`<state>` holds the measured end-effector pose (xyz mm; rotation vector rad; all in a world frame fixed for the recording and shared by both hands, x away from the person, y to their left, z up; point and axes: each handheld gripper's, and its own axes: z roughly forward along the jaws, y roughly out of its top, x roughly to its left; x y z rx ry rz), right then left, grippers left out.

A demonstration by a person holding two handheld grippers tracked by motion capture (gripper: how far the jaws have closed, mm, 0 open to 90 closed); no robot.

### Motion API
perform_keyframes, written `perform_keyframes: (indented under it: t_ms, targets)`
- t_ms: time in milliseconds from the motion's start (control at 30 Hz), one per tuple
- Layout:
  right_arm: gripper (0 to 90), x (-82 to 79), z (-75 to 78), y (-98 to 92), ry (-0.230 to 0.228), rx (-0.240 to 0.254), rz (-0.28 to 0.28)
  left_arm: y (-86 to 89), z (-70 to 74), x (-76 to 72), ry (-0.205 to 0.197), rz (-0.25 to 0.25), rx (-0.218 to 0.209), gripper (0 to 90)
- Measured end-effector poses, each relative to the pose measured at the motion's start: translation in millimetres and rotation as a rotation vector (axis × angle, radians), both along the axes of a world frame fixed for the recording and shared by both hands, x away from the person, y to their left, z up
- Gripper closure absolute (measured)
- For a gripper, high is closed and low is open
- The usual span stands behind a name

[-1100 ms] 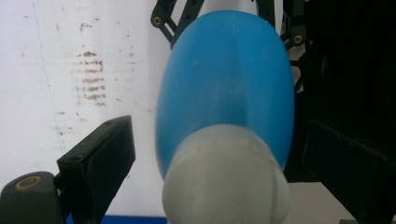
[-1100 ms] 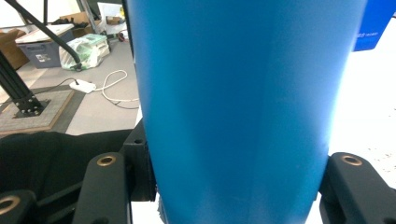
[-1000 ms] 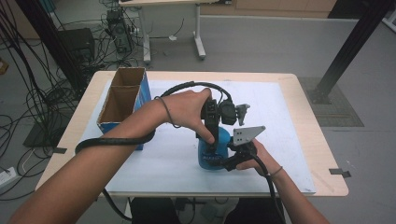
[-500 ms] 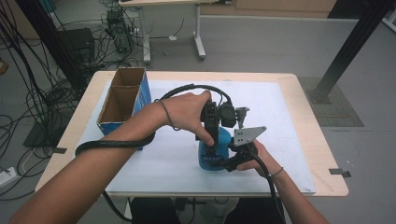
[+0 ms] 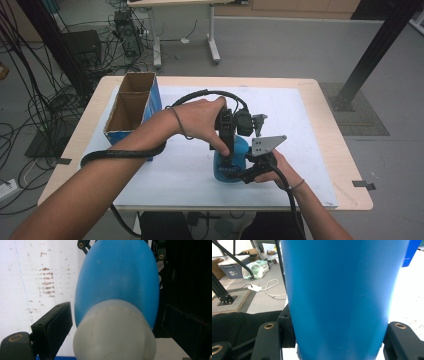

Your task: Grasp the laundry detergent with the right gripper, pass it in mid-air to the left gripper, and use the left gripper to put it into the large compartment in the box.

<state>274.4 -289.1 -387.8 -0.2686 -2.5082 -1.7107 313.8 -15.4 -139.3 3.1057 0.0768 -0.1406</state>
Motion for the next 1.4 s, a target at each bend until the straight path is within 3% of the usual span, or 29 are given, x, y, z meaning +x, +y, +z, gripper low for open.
perform_keyframes:
  t_ms: [1400]
  targets:
    - [41.2,0.0,-1.4,3.4,0.004,0.001,0.001,5.6,3.4,0.1,-0.008,0.009,-0.012,9.7]
